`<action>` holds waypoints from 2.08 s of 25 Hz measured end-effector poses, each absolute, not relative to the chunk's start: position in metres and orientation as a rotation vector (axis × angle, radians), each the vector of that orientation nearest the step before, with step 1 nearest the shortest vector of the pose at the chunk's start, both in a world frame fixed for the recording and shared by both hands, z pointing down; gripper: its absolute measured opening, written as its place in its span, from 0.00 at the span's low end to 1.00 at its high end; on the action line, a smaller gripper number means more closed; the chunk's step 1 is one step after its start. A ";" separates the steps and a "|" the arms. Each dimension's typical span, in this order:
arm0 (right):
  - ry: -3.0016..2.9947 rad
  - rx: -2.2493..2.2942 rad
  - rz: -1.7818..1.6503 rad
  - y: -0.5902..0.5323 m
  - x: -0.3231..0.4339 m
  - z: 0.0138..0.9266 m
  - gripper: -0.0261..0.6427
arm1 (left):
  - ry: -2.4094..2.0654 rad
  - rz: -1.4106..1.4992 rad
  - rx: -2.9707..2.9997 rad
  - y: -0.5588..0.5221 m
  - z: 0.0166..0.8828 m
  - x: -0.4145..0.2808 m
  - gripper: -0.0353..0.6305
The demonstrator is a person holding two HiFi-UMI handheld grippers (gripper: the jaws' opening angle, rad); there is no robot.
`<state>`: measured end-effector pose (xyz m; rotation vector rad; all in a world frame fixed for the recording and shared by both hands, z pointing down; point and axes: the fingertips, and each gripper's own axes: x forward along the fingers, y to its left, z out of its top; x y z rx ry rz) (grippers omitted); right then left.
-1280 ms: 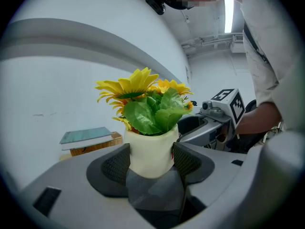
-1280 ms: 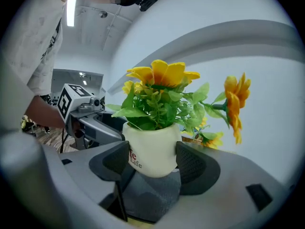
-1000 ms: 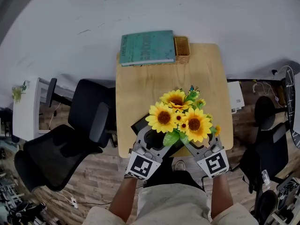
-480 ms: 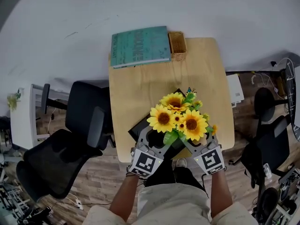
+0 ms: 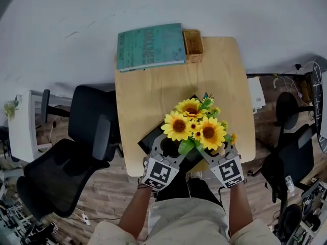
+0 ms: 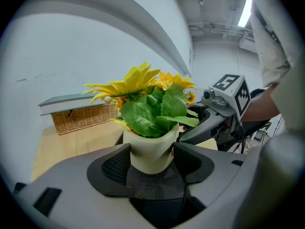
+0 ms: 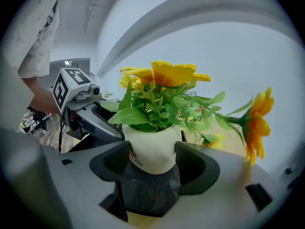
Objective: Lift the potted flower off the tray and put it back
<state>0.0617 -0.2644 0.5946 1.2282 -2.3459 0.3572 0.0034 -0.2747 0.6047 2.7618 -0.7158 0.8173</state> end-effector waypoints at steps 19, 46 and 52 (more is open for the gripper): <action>-2.318 1.202 0.383 -0.265 0.069 0.614 0.52 | -0.687 0.948 2.737 -0.275 0.626 0.010 0.48; -2.289 1.188 0.412 -0.270 0.067 0.628 0.52 | -0.690 1.022 2.761 -0.280 0.632 0.007 0.47; -2.277 1.193 0.417 -0.271 0.065 0.629 0.52 | -0.703 1.019 2.760 -0.281 0.633 0.007 0.47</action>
